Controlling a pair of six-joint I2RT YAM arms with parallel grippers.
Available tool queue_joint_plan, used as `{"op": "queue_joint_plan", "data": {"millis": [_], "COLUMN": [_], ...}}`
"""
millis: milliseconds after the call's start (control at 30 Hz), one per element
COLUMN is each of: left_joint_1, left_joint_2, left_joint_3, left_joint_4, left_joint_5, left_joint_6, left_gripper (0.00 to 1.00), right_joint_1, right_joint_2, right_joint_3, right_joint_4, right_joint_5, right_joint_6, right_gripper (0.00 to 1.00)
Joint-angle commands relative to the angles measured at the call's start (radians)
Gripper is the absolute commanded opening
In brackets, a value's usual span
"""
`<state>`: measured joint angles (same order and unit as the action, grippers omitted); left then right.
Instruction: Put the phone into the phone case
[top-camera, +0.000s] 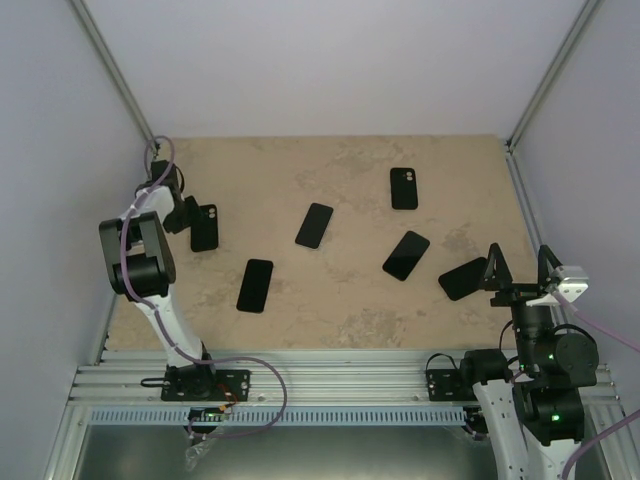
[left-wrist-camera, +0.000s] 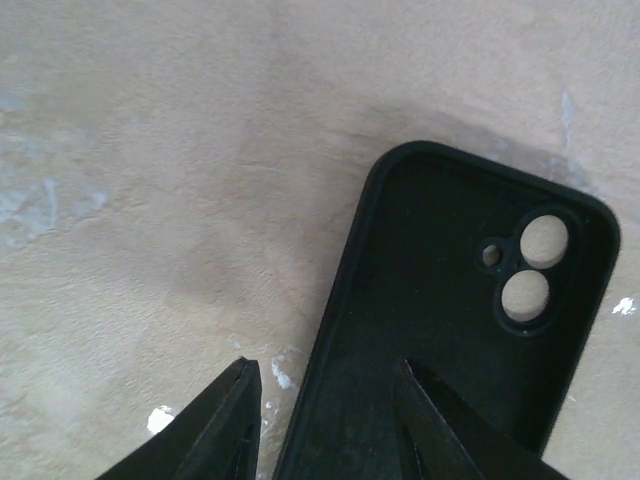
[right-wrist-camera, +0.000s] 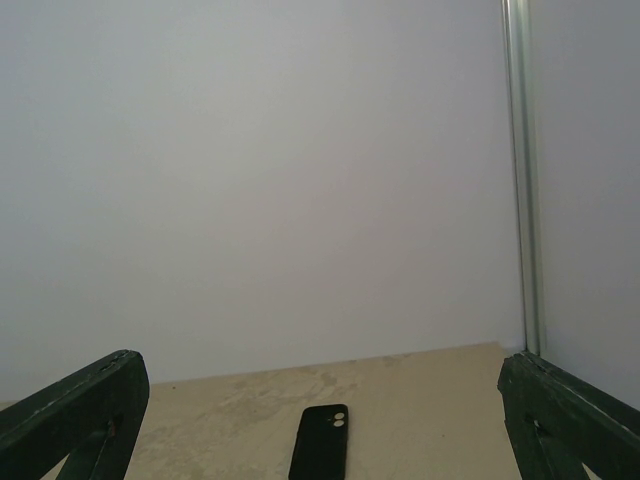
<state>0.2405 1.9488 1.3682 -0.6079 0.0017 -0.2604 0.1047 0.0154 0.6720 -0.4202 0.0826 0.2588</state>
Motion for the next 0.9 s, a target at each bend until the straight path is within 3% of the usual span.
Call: {"op": "queue_joint_plan", "data": {"millis": [0, 500, 867], "left_joint_1": [0.002, 0.002, 0.001], "left_joint_2": [0.044, 0.061, -0.122], "left_joint_3": [0.024, -0.050, -0.119], "left_joint_4": [-0.013, 0.030, 0.020], "left_joint_5": [0.030, 0.079, 0.199], "left_joint_6": [0.014, 0.010, -0.133], "left_gripper": [0.35, 0.01, 0.00], "right_joint_1": [0.007, 0.009, 0.010], "right_joint_2": [-0.011, -0.012, -0.010], "right_joint_3": [-0.003, -0.003, 0.001], "right_joint_4": [0.005, 0.004, 0.001], "right_joint_5": [0.005, 0.007, -0.006], "right_joint_6": [0.007, 0.003, 0.001], "right_gripper": [0.98, 0.98, 0.97]}}
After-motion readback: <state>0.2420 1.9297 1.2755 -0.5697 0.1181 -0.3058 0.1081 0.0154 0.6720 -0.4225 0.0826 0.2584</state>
